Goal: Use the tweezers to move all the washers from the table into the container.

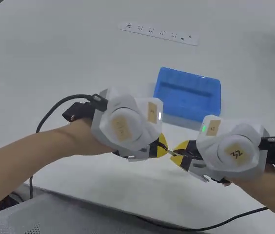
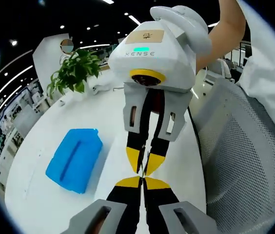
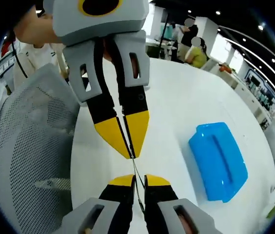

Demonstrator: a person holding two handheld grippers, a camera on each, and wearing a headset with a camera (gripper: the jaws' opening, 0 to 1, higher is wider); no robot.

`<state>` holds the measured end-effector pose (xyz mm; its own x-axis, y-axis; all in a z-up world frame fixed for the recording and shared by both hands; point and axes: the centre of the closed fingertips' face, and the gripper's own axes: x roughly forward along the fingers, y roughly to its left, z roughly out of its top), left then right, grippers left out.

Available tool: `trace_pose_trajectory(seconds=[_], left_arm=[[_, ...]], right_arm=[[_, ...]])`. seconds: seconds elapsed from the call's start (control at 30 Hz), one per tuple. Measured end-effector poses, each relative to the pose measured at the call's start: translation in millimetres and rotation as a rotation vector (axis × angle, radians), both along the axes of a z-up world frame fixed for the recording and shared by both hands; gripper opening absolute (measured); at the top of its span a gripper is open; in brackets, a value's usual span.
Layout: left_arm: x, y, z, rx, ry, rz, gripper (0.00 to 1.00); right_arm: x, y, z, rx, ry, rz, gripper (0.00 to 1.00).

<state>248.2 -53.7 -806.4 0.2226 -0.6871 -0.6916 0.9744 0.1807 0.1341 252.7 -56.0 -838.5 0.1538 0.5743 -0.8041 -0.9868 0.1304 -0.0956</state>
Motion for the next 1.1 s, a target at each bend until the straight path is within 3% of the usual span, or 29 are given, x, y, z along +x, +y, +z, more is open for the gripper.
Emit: trace_pose_trajectory(seconds=[0.13,0.17,0.3,0.37,0.43,0.47,0.53,0.63,0.7,0.83,0.87,0.97,1.1], left_arm=[[7.3,2.0,-10.9,0.019,-0.002,-0.017,0.00],[9.4,5.0,-16.8,0.045,0.001,-0.025,0.00],[13.9,7.1,-22.0,0.039,0.022,-0.022,0.00],[14.7,6.9,-22.0,0.027,0.029,-0.016,0.00],[14.8,7.4,-26.2,0.037,0.036,-0.019,0.00],[13.8,13.9,-33.5,0.087,0.045,-0.026,0.00],[16.7,12.3,-42.8,0.098,0.030,-0.035,0.00],[17.6,13.5,-51.0,0.100,0.049,-0.027,0.00],[19.6,15.8,-54.0,0.123,0.006,-0.042,0.00],[22.7,17.2,-62.3,0.151,0.023,0.001,0.00],[25.9,17.1,-62.5,0.144,0.020,0.034,0.00],[22.1,16.3,-61.6,0.125,0.055,0.042,0.05],[22.4,19.4,-55.7,0.056,0.117,0.175,0.17]], right_arm=[[7.4,1.8,-10.9,-0.001,0.006,-0.058,0.03],[8.5,2.4,-12.8,0.002,0.007,-0.061,0.04],[14.7,3.0,-15.0,0.039,0.048,-0.166,0.05],[16.9,1.6,-10.5,0.071,0.042,-0.196,0.06],[15.3,-2.4,-4.5,0.104,0.057,-0.254,0.08],[14.7,-5.9,1.0,0.129,0.059,-0.286,0.10],[11.9,-11.2,7.3,0.158,0.079,-0.343,0.14],[1.9,-17.9,27.0,0.243,0.112,-0.442,0.20],[-6.1,-28.3,40.2,0.262,0.086,-0.488,0.20],[-20.8,-49.0,57.9,0.293,0.060,-0.598,0.32],[-21.9,-53.1,61.5,0.307,0.053,-0.626,0.34],[-28.2,-67.4,73.1,0.345,0.051,-0.718,0.41],[-25.8,-85.5,82.7,0.385,0.010,-0.814,0.48]])
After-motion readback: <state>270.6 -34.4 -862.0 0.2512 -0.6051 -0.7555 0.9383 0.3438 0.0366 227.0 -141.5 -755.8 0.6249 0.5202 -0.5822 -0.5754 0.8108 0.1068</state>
